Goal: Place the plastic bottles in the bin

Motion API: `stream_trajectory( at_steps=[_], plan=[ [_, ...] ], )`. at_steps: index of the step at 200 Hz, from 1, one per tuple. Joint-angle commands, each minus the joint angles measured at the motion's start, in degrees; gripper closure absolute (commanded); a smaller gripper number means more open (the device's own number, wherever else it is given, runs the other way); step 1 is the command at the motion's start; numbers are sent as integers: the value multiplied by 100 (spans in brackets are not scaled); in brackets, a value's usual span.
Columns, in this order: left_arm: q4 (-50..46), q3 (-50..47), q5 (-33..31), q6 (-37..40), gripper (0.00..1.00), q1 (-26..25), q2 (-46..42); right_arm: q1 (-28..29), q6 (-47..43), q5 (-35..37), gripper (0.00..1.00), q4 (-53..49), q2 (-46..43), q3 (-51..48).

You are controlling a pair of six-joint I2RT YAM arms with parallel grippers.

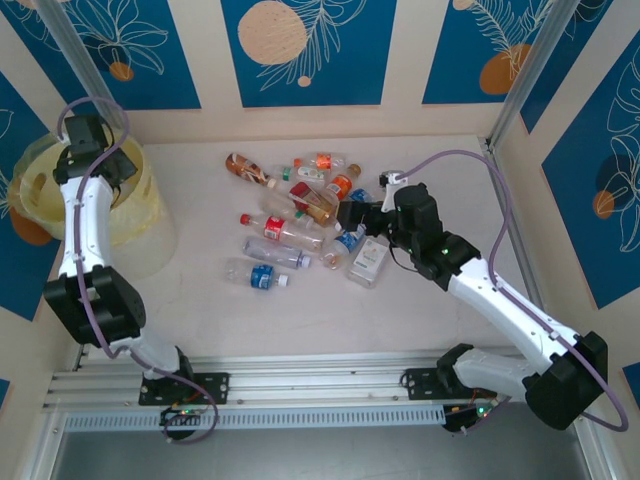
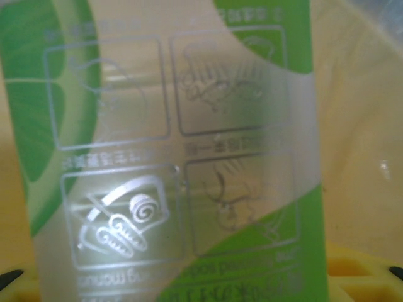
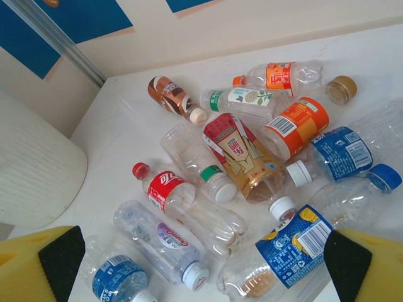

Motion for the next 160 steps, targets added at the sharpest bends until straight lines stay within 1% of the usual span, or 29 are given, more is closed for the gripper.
stream_trajectory(
  at_steps=[1, 19, 48, 66, 85, 128, 140, 160],
  plan=[
    [143, -158, 907, -401, 100, 55, -34, 53, -76, 87, 0, -117, 70, 215],
    [276, -304, 1219, -503, 99, 51, -84, 58, -75, 86, 0, -134, 120, 232],
    [395, -451, 1658, -531, 93, 9, -81, 58, -92, 100, 0, -152, 203, 241],
    [494, -562, 1740, -586, 86, 8, -62, 56, -76, 96, 1, -152, 256, 255],
    [596, -588, 2089, -626, 79, 8, 9, 58, -85, 79, 0, -160, 314, 275],
    [938, -894, 2637, -830, 74, -66, -10, 60, -83, 141, 0, -187, 410, 285],
    [956, -928, 2610, -818, 71, -102, -20, 59, -100, 162, 0, -205, 439, 285],
    [842, -879, 2357, -706, 59, -106, -5, 58, -114, 168, 1, -241, 466, 311]
  ],
)
